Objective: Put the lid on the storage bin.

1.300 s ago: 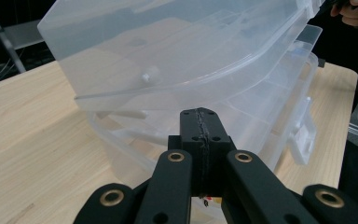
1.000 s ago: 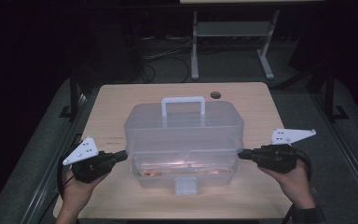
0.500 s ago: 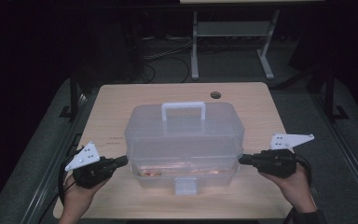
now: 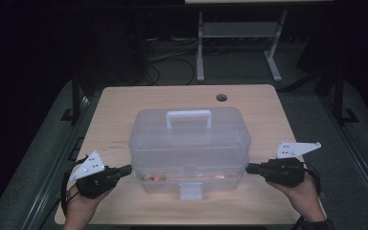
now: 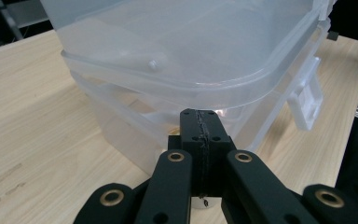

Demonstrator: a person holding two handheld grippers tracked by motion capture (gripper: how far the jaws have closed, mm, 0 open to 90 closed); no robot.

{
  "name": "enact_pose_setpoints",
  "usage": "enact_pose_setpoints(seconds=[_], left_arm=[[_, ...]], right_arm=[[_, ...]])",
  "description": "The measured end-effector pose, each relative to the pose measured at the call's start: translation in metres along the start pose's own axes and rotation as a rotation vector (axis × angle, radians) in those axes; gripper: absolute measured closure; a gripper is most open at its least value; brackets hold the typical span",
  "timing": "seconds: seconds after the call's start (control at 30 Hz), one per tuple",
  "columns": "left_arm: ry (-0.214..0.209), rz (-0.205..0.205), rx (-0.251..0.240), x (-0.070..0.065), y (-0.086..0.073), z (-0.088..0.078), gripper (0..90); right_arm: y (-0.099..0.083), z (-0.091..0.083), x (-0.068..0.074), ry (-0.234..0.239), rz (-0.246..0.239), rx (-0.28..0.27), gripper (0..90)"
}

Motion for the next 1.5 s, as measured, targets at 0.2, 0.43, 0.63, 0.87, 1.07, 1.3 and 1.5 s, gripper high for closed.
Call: enact_pose_setpoints(seconds=[0.2, 0.43, 0.63, 0.87, 1.07, 1.3, 1.5], left_arm=[[-0.005, -0.008, 0.016, -0.001, -0.004, 0.002, 89.9], [-0.002, 0.0, 0.04, -0.002, -0.008, 0.003, 89.9], [0.011, 0.007, 0.079, -0.002, -0.013, 0.007, 89.9], [0.027, 0.0, 0.076, 0.002, -0.015, 0.003, 89.9], [0.044, 0.007, 0.1, 0.004, -0.017, 0.004, 89.9], [0.091, -0.012, 0.142, 0.016, -0.025, 0.006, 82.8], [0.124, -0.03, 0.165, 0.026, -0.032, 0.006, 70.4]], right_arm=[[-0.005, 0.0, 0.0, -0.004, 0.011, 0.011, 89.6], [-0.01, 0.001, 0.0, -0.004, 0.017, 0.023, 89.6], [-0.015, 0.002, 0.0, -0.015, 0.016, 0.053, 89.6], [-0.021, -0.001, -0.002, -0.009, 0.034, 0.047, 89.7], [-0.023, -0.005, -0.006, -0.041, 0.035, 0.041, 89.6], [-0.029, -0.006, -0.013, -0.085, 0.056, 0.029, 82.4], [-0.039, -0.01, -0.022, -0.15, 0.085, 0.011, 64.5]])
Point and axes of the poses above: each handheld gripper's, and its own axes: z roughly forward along the jaws, y roughly out of its top, x roughly to its left, the point moved 2 cm from there along z, roughly forward along the jaws, and after that the axes turned 2 degrees about z, right-handed, at the moved point
